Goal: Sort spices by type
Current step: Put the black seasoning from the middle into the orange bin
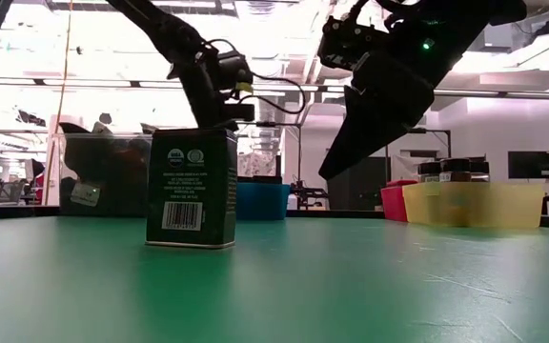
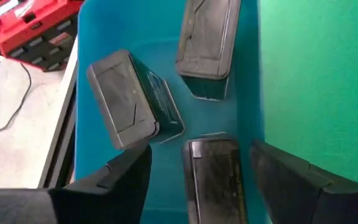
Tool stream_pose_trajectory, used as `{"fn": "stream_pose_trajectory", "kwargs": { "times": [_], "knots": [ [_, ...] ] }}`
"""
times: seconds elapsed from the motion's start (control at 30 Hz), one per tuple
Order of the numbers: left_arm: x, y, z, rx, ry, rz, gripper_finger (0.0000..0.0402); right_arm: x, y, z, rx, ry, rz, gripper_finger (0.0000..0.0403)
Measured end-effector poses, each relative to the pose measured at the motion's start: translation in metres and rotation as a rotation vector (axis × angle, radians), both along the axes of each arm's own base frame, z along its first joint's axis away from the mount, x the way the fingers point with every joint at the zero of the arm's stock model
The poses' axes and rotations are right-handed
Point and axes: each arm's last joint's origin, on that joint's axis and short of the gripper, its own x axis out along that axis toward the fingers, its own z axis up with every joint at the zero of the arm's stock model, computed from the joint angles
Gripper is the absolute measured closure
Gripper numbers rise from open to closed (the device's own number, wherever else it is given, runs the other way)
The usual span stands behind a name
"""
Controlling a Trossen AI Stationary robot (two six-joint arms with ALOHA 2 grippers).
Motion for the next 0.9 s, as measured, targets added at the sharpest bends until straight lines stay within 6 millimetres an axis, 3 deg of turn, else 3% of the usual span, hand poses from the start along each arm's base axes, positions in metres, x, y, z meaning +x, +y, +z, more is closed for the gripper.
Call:
{"fn": "stream_pose_trajectory", "kwargs": {
  "times": [0.33,0.47,0.63,0.9],
  "knots": [
    [0.010,-0.010,0.037,0.035,0.044,-0.004,0.0148,-0.001,0.002,0.000,0.001,0.000,0.005,0.0062],
    [0.015,-0.028,0.049,-0.098,0.039,-0.104,0.0148,-0.001,0.002,0.000,0.001,0.003,0.005,0.0062],
    [0.026,-0.085,0.045,-0.314,0.091,-0.382,0.0148,-0.004,0.004,-0.002,-0.003,0.023,0.000,0.0062],
    [0.040,-0.195,0.036,-0.155,0.237,-0.602,0.0148,-0.016,0.008,-0.006,-0.045,0.086,-0.068,0.0062]
  ]
}}
